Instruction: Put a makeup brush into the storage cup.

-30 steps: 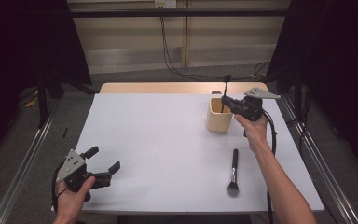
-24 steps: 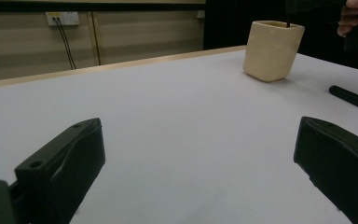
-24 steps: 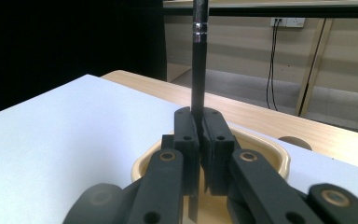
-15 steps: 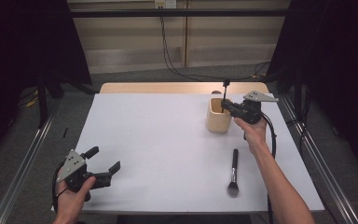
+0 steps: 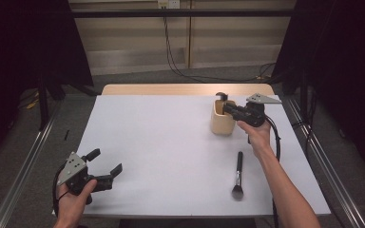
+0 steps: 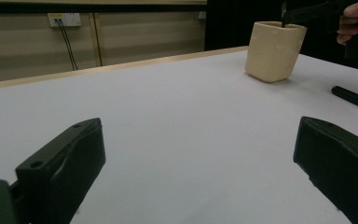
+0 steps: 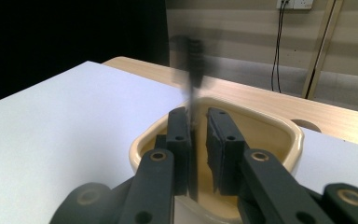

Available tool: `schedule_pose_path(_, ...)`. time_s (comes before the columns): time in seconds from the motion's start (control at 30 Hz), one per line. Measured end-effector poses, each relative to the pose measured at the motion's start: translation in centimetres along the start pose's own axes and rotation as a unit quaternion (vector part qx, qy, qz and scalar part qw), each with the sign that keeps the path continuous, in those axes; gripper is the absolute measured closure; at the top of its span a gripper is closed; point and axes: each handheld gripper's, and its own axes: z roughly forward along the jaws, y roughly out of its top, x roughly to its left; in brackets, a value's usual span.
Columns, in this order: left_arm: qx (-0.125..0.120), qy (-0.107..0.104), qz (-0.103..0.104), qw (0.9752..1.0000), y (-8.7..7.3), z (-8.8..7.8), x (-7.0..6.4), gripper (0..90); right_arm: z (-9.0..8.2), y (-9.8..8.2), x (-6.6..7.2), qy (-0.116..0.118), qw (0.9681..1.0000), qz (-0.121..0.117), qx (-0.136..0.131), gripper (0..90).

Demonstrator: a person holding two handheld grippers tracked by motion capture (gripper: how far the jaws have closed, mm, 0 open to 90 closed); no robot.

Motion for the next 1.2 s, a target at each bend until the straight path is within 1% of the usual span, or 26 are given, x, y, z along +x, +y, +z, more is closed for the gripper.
schedule_pose_path(0.03,0.001,0.000,0.000,1.0000,0.0,0.0,0.0,2.1,0.0,0.0,0.0,-0.001,1.0000,0.003,-0.001,77.3)
schedule_pose_path(0.1,0.000,-0.001,0.000,1.0000,0.0,0.0,0.0,2.1,-0.2,0.0,-0.2,-0.004,0.9999,0.007,-0.006,69.7)
schedule_pose_path(0.17,0.001,0.000,0.000,1.0000,0.0,0.1,0.0,2.1,-0.4,0.0,-0.2,-0.005,0.9999,0.006,-0.011,63.9)
schedule_pose_path(0.2,0.001,0.000,-0.001,1.0000,0.0,0.1,0.0,2.1,-0.5,0.0,-0.1,-0.008,0.9998,0.004,-0.016,58.7)
schedule_pose_path(0.23,0.001,0.000,-0.001,1.0000,0.0,0.1,0.0,2.1,-0.6,0.0,-0.1,-0.008,0.9998,0.003,-0.018,56.5)
schedule_pose_path(0.27,0.001,0.000,-0.001,1.0000,0.0,0.1,0.0,2.1,-0.8,0.1,-0.1,-0.013,0.9997,0.001,-0.021,53.7)
schedule_pose_path(0.37,0.001,-0.001,-0.003,1.0000,0.0,0.1,0.0,2.1,-0.9,0.2,0.0,-0.019,0.9995,-0.001,-0.025,41.7)
schedule_pose_path(0.43,0.000,-0.001,-0.006,1.0000,0.0,0.1,0.1,2.1,-1.1,0.3,0.1,-0.017,0.9995,-0.002,-0.026,37.9)
schedule_pose_path(0.47,-0.001,-0.001,-0.013,0.9999,0.0,0.1,0.1,2.2,-1.2,0.3,0.1,-0.018,0.9996,-0.003,-0.024,32.2)
schedule_pose_path(0.5,-0.001,0.000,-0.013,0.9999,0.0,0.0,0.2,2.4,-1.2,0.2,0.1,-0.020,0.9996,0.000,-0.022,28.3)
schedule_pose_path(0.53,-0.001,0.003,-0.011,0.9999,0.0,0.0,0.2,2.5,-1.3,0.2,0.1,-0.019,0.9996,0.000,-0.021,27.6)
schedule_pose_path(0.57,-0.002,0.004,-0.013,0.9999,0.0,-0.1,0.3,2.6,-1.5,0.1,0.2,-0.018,0.9996,0.000,-0.022,25.0)
schedule_pose_path(0.6,-0.002,0.005,-0.015,0.9999,0.0,-0.1,0.3,2.6,-1.7,0.1,0.3,-0.017,0.9997,0.001,-0.020,20.0)
schedule_pose_path(0.63,-0.002,0.005,-0.014,0.9999,0.0,-0.1,0.3,2.5,-1.8,0.0,0.3,-0.016,0.9997,0.003,-0.018,18.1)
schedule_pose_path(0.67,-0.001,0.006,-0.012,0.9999,0.0,-0.1,0.3,2.6,-2.0,-0.1,0.4,-0.014,0.9998,0.000,-0.015,16.9)
schedule_pose_path(0.7,-0.001,0.006,-0.012,0.9999,0.0,-0.1,0.3,2.6,-2.2,-0.2,0.4,-0.016,0.9998,-0.003,-0.012,12.8)
schedule_pose_path(0.73,-0.002,0.006,-0.013,0.9999,0.0,-0.1,0.2,2.6,-2.4,-0.3,0.4,-0.018,0.9998,-0.001,-0.013,10.0)
schedule_pose_path(0.77,-0.001,0.006,-0.011,0.9999,0.0,-0.1,0.2,2.5,-2.7,-0.4,0.5,-0.022,0.9996,0.001,-0.015,8.1)
schedule_pose_path(0.87,0.000,0.005,-0.009,1.0000,0.0,-0.1,0.2,2.6,-3.5,-0.6,0.6,-0.022,0.9996,0.000,-0.018,3.5)
schedule_pose_path(0.97,-0.004,0.004,-0.008,1.0000,0.1,-0.2,0.3,2.8,-4.4,-0.9,0.7,-0.017,0.9997,-0.004,-0.014,0.3)
schedule_pose_path(1.03,-0.006,0.009,-0.005,0.9999,0.1,-0.4,0.3,3.3,-4.9,-1.2,0.9,-0.015,0.9997,-0.010,-0.015,0.0)
schedule_pose_path(1.1,-0.005,0.011,-0.004,0.9999,0.1,-0.4,0.3,3.3,-5.3,-1.6,0.9,-0.013,0.9999,-0.001,-0.005,0.2)
schedule_pose_path(1.17,-0.002,0.012,-0.001,0.9999,0.0,-0.4,0.3,3.2,-5.5,-2.0,1.0,-0.018,0.9998,0.001,-0.003,0.4)
schedule_pose_path(1.2,-0.002,0.012,-0.001,0.9999,0.0,-0.4,0.2,3.2,-5.8,-2.2,1.1,-0.023,0.9997,-0.004,-0.007,0.2)
